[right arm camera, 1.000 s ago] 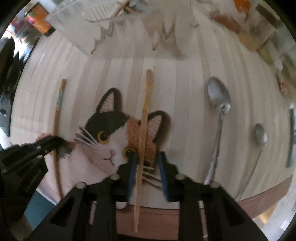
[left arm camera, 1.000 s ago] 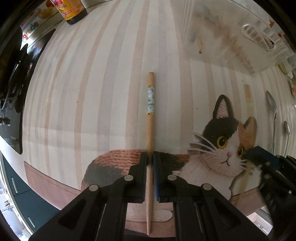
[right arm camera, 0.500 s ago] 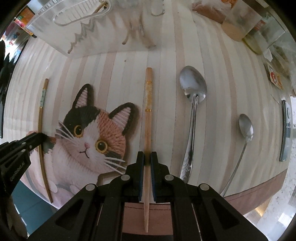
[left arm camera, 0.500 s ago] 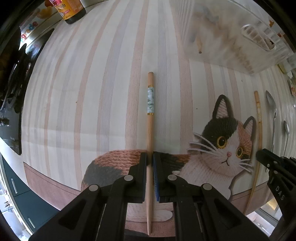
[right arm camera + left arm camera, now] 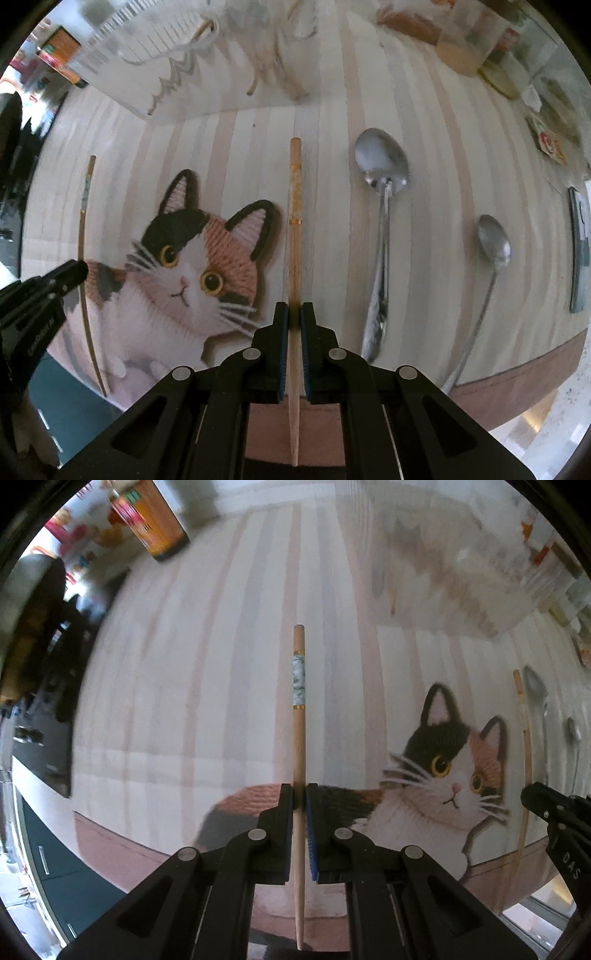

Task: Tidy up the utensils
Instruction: 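Carry both chopsticks into the basket and open both tools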

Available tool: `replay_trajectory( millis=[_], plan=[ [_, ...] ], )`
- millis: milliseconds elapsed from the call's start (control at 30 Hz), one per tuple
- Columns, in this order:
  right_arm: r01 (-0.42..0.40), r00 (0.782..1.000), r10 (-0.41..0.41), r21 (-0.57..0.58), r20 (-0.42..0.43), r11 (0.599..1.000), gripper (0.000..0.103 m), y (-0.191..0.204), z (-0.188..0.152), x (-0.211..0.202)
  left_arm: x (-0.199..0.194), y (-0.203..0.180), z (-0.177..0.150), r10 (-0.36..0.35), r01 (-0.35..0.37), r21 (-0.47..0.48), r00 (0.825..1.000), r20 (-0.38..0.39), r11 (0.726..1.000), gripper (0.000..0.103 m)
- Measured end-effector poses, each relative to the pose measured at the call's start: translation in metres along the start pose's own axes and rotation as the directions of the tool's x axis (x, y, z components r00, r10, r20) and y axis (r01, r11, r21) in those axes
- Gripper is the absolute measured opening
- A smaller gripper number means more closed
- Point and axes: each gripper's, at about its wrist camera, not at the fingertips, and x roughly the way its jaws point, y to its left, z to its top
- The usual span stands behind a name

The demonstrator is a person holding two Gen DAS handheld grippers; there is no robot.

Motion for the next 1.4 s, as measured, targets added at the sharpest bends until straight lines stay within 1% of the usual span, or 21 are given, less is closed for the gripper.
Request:
replay_trajectory(
  millis=[133, 267, 300, 333, 500, 633, 767, 800, 933, 1000, 1033, 1133, 1233, 1400],
  plan=[
    [-0.032, 0.997, 0.031, 0.003, 0.073, 0.999, 0.007, -0.007, 0.001, -0.034, -0.037, 0.007, 0.003, 0.003, -0.002, -0.022, 0.997, 0.079, 1.0, 0.004],
    [-0.048, 0.985, 0.049, -0.009, 0.164, 0.999, 0.007, -0.013, 0.009, -0.073, -0.08, 0.016, 0.01, -0.003, 0.009, -0.037, 0.987, 0.163, 0.999, 0.004],
    [-0.051, 0.983, 0.052, -0.01, 0.177, 0.999, 0.007, -0.014, 0.011, -0.08, -0.087, 0.017, 0.016, -0.006, 0.013, -0.04, 0.984, 0.178, 0.999, 0.004],
    [-0.057, 0.977, 0.058, -0.012, 0.204, 0.998, 0.007, -0.016, 0.015, -0.092, -0.097, 0.021, 0.019, -0.009, 0.019, -0.046, 0.98, 0.2, 0.999, 0.004],
    [-0.096, 0.956, 0.093, -0.004, 0.28, 0.995, 0.007, -0.02, 0.034, -0.13, -0.143, 0.03, 0.039, -0.029, 0.048, -0.057, 0.956, 0.291, 0.997, 0.004],
    [-0.137, 0.935, 0.131, -0.005, 0.329, 0.991, 0.007, -0.023, 0.055, -0.155, -0.171, 0.032, 0.062, -0.057, 0.081, -0.055, 0.937, 0.345, 0.995, 0.004],
    [-0.183, 0.915, 0.169, 0.002, 0.366, 0.983, 0.007, -0.025, 0.084, -0.174, -0.187, 0.026, 0.087, -0.089, 0.115, -0.047, 0.922, 0.377, 0.992, 0.004],
    [-0.193, 0.909, 0.177, 0.004, 0.378, 0.981, 0.007, -0.024, 0.095, -0.179, -0.189, 0.024, 0.094, -0.101, 0.126, -0.042, 0.921, 0.377, 0.991, 0.004],
    [-0.226, 0.898, 0.203, 0.012, 0.391, 0.974, 0.007, -0.021, 0.132, -0.188, -0.187, 0.016, 0.131, -0.17, 0.192, -0.028, 0.92, 0.353, 0.981, 0.004],
    [-0.234, 0.899, 0.21, 0.016, 0.385, 0.972, 0.007, -0.018, 0.154, -0.189, -0.18, 0.014, 0.152, -0.207, 0.229, -0.03, 0.922, 0.326, 0.973, 0.004],
    [-0.233, 0.9, 0.21, 0.016, 0.382, 0.972, 0.007, -0.016, 0.161, -0.188, -0.177, 0.011, 0.16, -0.217, 0.237, -0.026, 0.924, 0.314, 0.971, 0.004],
    [-0.229, 0.912, 0.205, 0.026, 0.356, 0.973, 0.007, -0.012, 0.188, -0.177, -0.16, 0.004, 0.187, -0.252, 0.267, -0.023, 0.935, 0.251, 0.964, 0.004],
    [-0.221, 0.927, 0.2, 0.031, 0.318, 0.975, 0.007, -0.008, 0.209, -0.161, -0.138, 0.0, 0.21, -0.267, 0.279, -0.039, 0.946, 0.185, 0.96, 0.004],
    [-0.197, 0.952, 0.181, 0.041, 0.246, 0.98, 0.007, -0.001, 0.234, -0.129, -0.1, -0.003, 0.234, -0.291, 0.298, -0.074, 0.952, 0.091, 0.952, 0.004]
  ],
)
